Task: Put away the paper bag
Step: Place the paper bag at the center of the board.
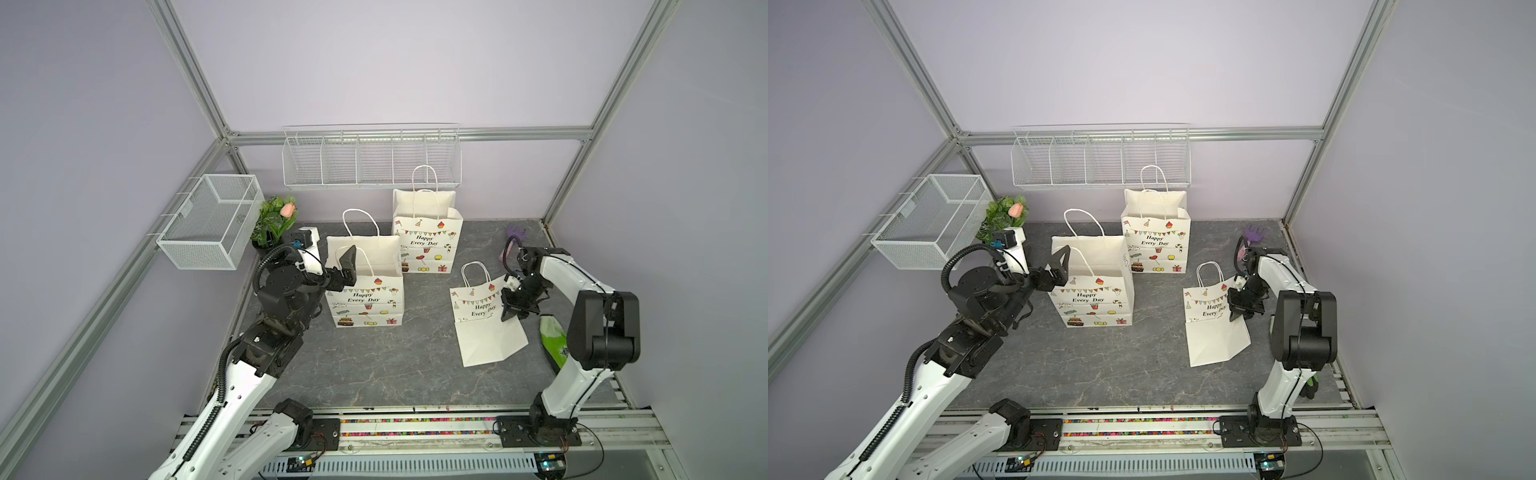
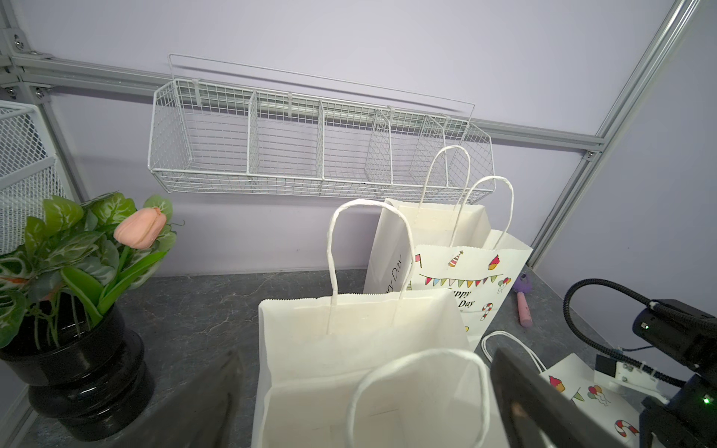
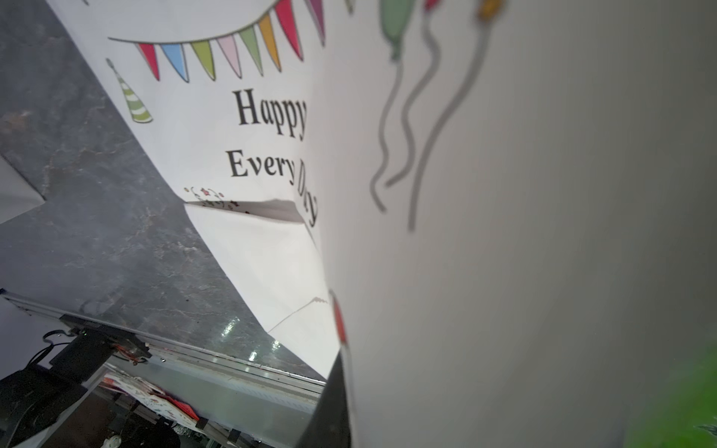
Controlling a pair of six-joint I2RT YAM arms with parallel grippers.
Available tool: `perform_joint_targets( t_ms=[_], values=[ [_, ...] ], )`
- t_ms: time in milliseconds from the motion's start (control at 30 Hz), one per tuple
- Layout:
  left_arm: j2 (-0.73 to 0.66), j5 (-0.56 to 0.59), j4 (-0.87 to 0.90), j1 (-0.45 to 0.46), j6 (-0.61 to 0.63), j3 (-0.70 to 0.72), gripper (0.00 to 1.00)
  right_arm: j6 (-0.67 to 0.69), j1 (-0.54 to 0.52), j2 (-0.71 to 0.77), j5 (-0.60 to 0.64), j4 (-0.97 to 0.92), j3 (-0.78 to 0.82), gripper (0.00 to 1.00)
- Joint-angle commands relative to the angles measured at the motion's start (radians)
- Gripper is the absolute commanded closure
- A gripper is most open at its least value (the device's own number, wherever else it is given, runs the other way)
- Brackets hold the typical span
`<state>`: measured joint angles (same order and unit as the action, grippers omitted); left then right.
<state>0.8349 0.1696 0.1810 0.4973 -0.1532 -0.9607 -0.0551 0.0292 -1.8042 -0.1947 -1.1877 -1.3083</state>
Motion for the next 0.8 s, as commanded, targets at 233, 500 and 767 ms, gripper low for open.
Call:
perform_joint_targets(
  t_ms=[233,500,767],
  values=[
    [-0.019,0.018,-0.009,-0.006,-0.005,0.011,0.00,0.009,0.105,-0.087,0.109,-0.007,-0.049,0.54],
    [-0.023,0.020,-0.011,-0.006,-0.004,0.014,0.00,0.005,0.186,-0.054,0.131,0.009,-0.089,0.45],
    [-0.032,0.034,-0.005,-0.006,-0.003,0.018,0.00,0.000,0.173,-0.022,0.203,0.037,-0.145,0.33]
  ],
)
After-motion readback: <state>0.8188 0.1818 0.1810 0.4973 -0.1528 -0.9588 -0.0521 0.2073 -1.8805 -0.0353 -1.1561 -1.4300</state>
